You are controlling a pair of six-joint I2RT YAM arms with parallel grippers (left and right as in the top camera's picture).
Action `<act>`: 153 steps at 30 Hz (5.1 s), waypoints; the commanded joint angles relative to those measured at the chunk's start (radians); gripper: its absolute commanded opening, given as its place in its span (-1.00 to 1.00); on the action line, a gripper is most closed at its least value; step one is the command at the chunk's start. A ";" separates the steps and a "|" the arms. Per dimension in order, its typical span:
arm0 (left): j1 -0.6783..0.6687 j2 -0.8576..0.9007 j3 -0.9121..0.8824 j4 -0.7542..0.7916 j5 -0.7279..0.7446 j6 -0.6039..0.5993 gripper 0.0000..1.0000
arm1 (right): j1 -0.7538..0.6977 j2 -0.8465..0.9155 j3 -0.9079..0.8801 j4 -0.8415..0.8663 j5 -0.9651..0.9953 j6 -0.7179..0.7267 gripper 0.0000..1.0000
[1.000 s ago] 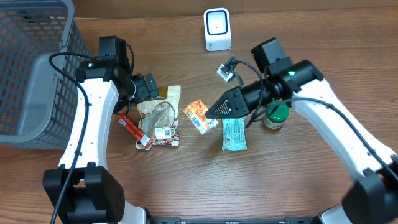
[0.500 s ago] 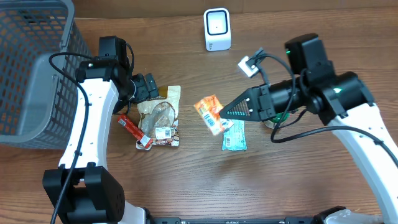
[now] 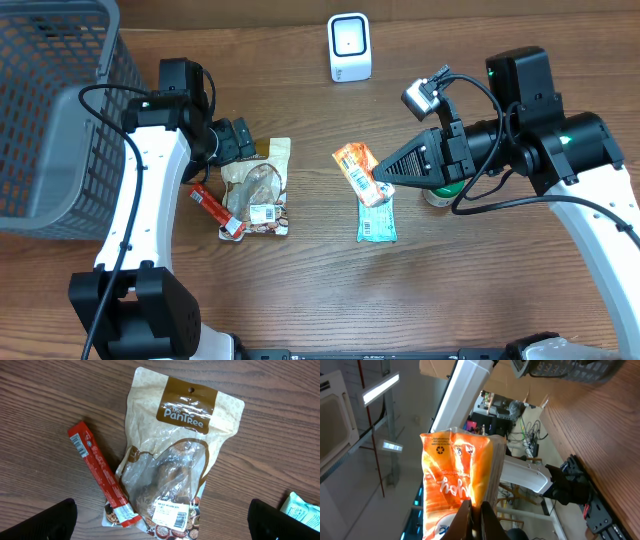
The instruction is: Scan the item barcode
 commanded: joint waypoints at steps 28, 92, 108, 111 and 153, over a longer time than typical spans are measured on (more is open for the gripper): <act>-0.002 -0.001 0.004 0.001 0.011 -0.010 0.99 | 0.000 -0.026 0.002 0.000 0.146 -0.060 -0.93; -0.002 -0.001 0.004 0.001 0.011 -0.010 1.00 | -0.125 -0.023 -0.125 -0.504 1.747 0.267 0.01; -0.002 -0.001 0.004 0.001 0.011 -0.010 1.00 | -0.151 -0.023 -0.570 -0.149 1.503 0.259 -0.27; -0.002 -0.001 0.004 0.001 0.011 -0.010 0.99 | -0.144 -0.023 -0.596 -0.094 1.407 0.206 -0.47; -0.002 -0.001 0.004 0.001 0.011 -0.010 0.99 | 0.143 0.127 -0.601 -0.034 1.733 0.425 -0.46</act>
